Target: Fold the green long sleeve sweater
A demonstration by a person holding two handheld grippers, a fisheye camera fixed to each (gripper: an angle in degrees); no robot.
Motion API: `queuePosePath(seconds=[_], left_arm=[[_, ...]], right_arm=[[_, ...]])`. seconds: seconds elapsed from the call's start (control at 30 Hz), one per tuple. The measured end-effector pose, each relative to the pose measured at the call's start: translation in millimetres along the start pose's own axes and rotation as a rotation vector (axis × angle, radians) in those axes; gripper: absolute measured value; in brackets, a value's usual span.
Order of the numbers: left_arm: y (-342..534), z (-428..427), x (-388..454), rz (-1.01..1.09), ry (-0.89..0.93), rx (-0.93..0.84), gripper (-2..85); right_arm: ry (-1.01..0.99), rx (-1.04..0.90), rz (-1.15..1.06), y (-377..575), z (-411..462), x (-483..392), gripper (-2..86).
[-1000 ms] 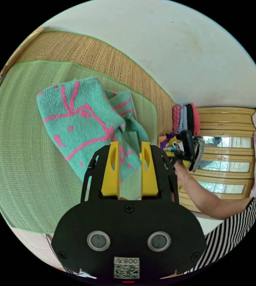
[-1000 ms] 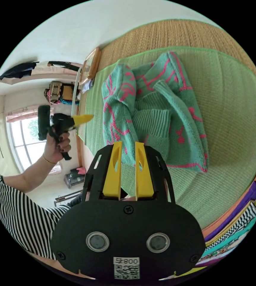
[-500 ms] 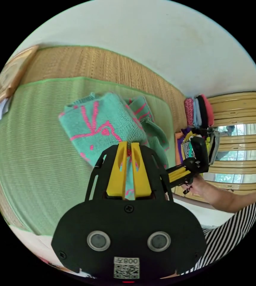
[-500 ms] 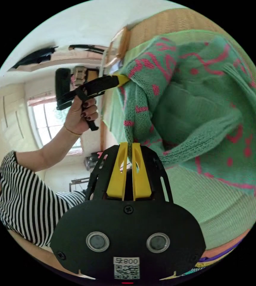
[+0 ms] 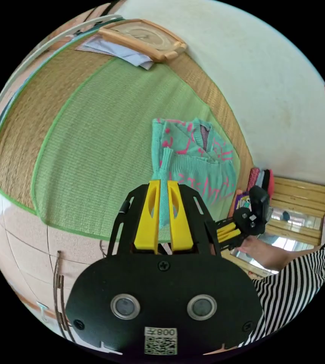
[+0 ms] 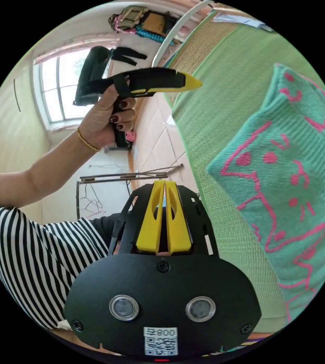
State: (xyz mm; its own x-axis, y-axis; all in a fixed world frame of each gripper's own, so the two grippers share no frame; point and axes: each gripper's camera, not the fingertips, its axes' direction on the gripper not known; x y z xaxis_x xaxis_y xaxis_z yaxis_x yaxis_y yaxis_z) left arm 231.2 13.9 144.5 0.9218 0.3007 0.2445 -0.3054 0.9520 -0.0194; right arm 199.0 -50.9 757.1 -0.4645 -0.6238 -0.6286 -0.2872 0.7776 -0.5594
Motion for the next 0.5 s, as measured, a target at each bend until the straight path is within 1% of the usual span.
queuePosePath(seconds=[0.03, 0.1, 0.13, 0.2, 0.27, 0.33, 0.4, 0.43, 0.5], left_arm=[[-9.8, 3.8, 2.9, 0.022, 0.001, -0.02, 4.8], [-26.4, 8.3, 4.0, 0.034, 0.003, -0.039, 5.8], [-37.8, 10.0, 2.3, 0.031, -0.002, -0.039, 6.4], [-54.8, 10.3, -2.7, 0.012, -0.004, -0.041, 7.0], [-68.7, 4.9, -6.2, 0.007, -0.006, -0.017, 7.3], [-83.2, -2.1, -2.6, 0.047, -0.05, -0.002, 7.4], [-92.4, -3.6, -0.2, 0.06, -0.104, -0.011, 7.6], [-98.4, -3.5, -0.9, 0.052, -0.133, -0.021, 7.7], [-103.7, -4.4, -1.5, 0.038, -0.129, -0.031, 7.7]], right_arm=[[0.021, 0.033, 0.026, 2.7, -10.2, 5.1, 1.5], [0.125, 0.187, 0.169, 20.0, -63.6, 34.8, 2.5], [0.157, 0.23, 0.214, 26.2, -79.5, 44.2, 3.0], [0.25, 0.39, 0.362, 55.1, -142.5, 82.3, 5.5], [0.309, 0.467, 0.455, 74.0, -181.2, 107.5, 6.7], [0.385, 0.488, 0.504, 84.1, -206.3, 125.1, 7.3], [0.509, 0.447, 0.568, 87.4, -224.0, 143.7, 7.8], [0.52, 0.447, 0.574, 87.7, -227.1, 147.5, 8.0], [0.525, 0.419, 0.567, 84.0, -232.6, 161.0, 8.4]])
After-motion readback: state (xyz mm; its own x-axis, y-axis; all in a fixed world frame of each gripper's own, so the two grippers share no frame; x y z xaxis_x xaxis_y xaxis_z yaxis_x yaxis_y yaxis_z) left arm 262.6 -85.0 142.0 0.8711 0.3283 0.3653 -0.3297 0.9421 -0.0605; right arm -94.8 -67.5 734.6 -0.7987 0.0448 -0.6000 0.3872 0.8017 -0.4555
